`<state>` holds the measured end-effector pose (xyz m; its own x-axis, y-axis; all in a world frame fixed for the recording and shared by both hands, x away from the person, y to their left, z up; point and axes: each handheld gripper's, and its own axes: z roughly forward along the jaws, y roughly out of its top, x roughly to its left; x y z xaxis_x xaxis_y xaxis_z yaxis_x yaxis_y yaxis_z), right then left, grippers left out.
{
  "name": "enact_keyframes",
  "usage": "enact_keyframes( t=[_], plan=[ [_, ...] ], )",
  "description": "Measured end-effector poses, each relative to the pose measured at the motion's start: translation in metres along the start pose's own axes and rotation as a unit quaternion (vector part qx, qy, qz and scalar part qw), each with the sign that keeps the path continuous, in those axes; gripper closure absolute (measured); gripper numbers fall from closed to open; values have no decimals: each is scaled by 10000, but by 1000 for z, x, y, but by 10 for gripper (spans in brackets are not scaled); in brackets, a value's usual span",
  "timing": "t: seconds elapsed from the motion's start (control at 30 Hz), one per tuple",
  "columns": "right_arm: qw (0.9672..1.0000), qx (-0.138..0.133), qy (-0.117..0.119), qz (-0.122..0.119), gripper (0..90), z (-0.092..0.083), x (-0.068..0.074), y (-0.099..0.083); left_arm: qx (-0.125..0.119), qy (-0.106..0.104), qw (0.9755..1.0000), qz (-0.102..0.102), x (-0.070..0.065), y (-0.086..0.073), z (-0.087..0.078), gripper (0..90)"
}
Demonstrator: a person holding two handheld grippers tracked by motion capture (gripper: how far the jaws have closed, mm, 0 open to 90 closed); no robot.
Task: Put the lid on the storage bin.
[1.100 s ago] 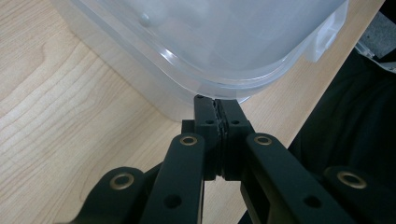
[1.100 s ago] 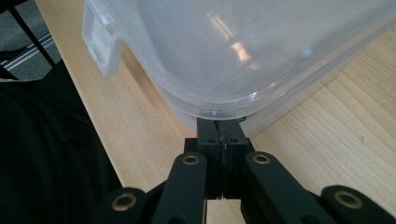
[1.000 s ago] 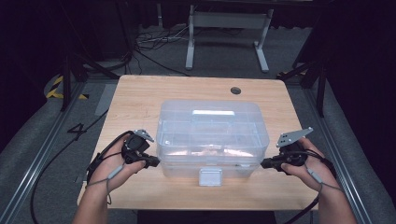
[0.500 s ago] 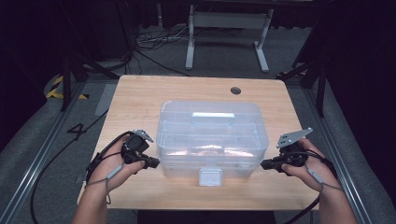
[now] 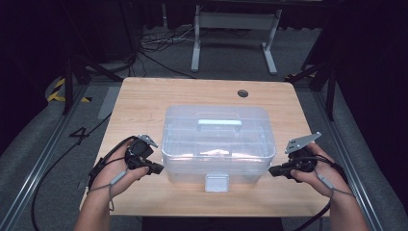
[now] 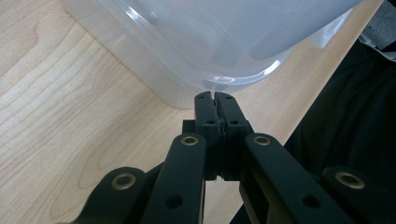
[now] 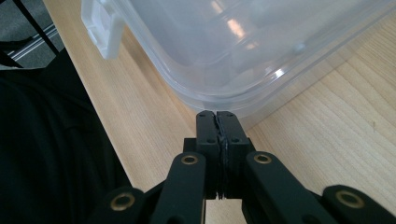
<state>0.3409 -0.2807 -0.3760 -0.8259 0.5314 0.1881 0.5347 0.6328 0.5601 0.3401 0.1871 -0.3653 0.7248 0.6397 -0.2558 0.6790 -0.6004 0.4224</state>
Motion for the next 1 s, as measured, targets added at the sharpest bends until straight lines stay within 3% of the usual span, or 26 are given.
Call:
enact_keyframes(
  t=[0.23, 0.53, 0.77, 0.9, 1.0],
  plan=[
    [10000, -20, 26, -4, 884, -2, -1, -1, -165, 99, 9998, 44, 2, -3, -3, 846],
    [9999, -137, -13, -33, 870, -14, -5, 2, -431, 156, 9989, -107, 4, -14, -11, 824],
    [9985, -524, -159, 43, 858, -27, -12, 5, -646, 322, 9972, -190, 8, -23, -15, 759],
    [9955, -902, -261, 113, 843, -32, -16, 8, -745, 393, 9961, -270, 9, -26, -17, 734],
    [9939, -1033, -345, 147, 833, -35, -18, 8, -816, 440, 9953, -278, 11, -28, -18, 716]
  ],
)
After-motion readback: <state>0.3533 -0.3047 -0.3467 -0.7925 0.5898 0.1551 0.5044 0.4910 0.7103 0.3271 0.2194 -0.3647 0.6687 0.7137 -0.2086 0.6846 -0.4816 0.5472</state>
